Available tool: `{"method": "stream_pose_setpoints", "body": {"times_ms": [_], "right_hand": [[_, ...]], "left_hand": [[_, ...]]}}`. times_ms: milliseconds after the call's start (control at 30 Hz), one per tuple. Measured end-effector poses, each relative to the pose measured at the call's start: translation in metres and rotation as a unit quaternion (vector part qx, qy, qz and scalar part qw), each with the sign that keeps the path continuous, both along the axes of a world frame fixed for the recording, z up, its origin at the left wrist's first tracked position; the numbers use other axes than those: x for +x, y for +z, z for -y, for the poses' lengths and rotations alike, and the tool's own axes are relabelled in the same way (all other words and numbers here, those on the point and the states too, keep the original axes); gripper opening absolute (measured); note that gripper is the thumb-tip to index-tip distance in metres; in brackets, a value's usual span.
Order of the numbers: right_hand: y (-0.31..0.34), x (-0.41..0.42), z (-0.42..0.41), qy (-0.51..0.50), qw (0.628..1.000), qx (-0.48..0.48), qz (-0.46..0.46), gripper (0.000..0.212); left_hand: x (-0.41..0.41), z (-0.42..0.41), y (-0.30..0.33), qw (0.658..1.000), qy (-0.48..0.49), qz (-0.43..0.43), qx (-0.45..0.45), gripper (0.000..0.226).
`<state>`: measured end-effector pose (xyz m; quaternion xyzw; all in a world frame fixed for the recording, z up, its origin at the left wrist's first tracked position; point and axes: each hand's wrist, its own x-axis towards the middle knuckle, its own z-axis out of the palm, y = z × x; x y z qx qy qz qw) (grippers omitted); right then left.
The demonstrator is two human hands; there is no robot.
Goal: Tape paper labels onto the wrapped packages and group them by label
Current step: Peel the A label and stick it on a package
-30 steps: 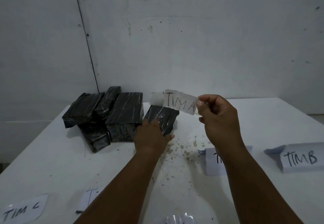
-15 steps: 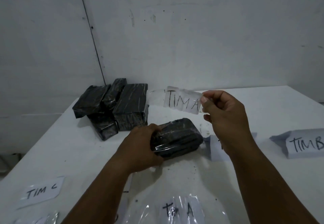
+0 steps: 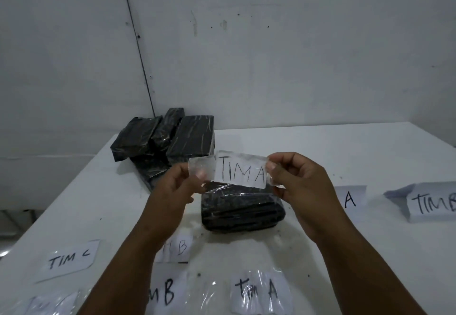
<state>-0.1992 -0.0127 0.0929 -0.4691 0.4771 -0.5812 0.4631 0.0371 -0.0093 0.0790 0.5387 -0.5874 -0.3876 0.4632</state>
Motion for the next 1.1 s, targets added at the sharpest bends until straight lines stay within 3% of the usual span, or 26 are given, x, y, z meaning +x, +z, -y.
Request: {"method": "stream_pose_setpoints", "body": {"times_ms": [167,567,700,867,1100], "right_hand": [[-0.001,0.000,0.002,-0.014,1.000,0.011,-0.009,0.007],[-0.007,-0.004,0.009,-0.097,0.964,-0.010,-0.246,0.006],[-0.012,-0.001,0.011,-0.099,0.951,0.009,-0.291,0.020],[-0.017,-0.002,0.016,-0.109,0.945,0.024,-0.307,0.028],[-0.024,0.000,0.024,-0.099,0.939,0.050,-0.325,0.029]], "left_hand": [[-0.006,0.000,0.002,0.995,0.085,-0.043,-0.007,0.016],[-0.006,0.003,-0.008,0.992,0.127,-0.022,0.016,0.012],[-0.007,0.004,-0.012,0.990,0.136,-0.017,0.042,0.005],[-0.008,0.008,-0.017,0.989,0.124,0.010,0.079,0.034],[-0.012,0.013,-0.027,0.987,0.126,0.087,0.052,0.029]]}}
